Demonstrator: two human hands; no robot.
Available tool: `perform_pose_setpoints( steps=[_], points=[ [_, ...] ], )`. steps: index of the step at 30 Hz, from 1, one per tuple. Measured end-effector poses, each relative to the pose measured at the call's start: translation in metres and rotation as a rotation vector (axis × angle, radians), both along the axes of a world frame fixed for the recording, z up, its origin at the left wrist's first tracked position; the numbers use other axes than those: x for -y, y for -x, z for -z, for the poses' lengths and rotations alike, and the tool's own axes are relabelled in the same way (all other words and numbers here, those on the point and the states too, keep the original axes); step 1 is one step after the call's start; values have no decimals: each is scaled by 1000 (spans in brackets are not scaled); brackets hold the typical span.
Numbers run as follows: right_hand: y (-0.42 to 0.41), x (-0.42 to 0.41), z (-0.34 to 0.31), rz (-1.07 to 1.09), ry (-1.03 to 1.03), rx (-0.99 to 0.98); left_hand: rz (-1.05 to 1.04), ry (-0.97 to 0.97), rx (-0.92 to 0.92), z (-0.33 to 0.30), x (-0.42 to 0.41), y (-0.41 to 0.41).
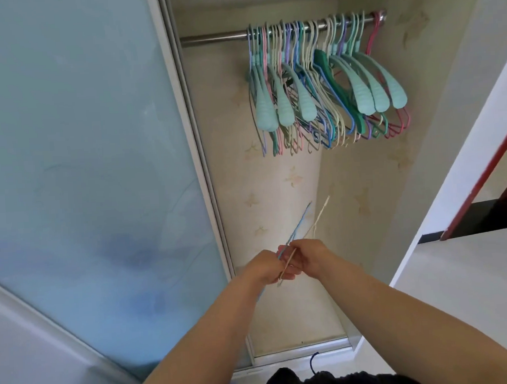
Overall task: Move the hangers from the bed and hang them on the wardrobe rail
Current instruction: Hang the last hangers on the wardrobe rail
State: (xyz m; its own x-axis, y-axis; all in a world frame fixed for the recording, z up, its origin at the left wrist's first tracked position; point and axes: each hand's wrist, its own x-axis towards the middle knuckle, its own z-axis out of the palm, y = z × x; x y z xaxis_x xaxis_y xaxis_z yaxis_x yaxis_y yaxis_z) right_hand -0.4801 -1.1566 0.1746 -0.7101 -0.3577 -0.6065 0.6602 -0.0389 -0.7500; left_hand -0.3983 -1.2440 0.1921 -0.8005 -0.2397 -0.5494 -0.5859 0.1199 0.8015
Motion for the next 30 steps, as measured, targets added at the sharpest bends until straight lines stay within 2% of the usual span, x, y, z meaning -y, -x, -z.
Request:
perform_pose_setpoints(
  steps=[3, 5, 7, 11, 17, 20, 26, 30],
  points=[
    [5, 5, -2, 18, -144, -95, -193, -85, -2, -13, 16, -8],
    [12, 1, -10, -29, -314, -177, -288, -158, -28, -18, 26, -15],
    [15, -2, -27, -163, -474, -293, -400, -287, -70, -19, 33, -20],
    [11, 18, -64, -523, -795, -695, -614, -444, -65, -13, 39, -17],
    [10, 46, -93, -525, -864, -1098, -689, -505, -88, -16, 42, -7],
    [9, 52, -106, -419, -803, -1264, -707, -599, -86, -20, 44, -5],
    [8, 68, -156, -170, -520, -1430, -750, -661, -77, -26, 48, -4],
    [22, 90, -209, -56, -442, -1478, -773, -601, -192, -47, 50, 7]
  ],
)
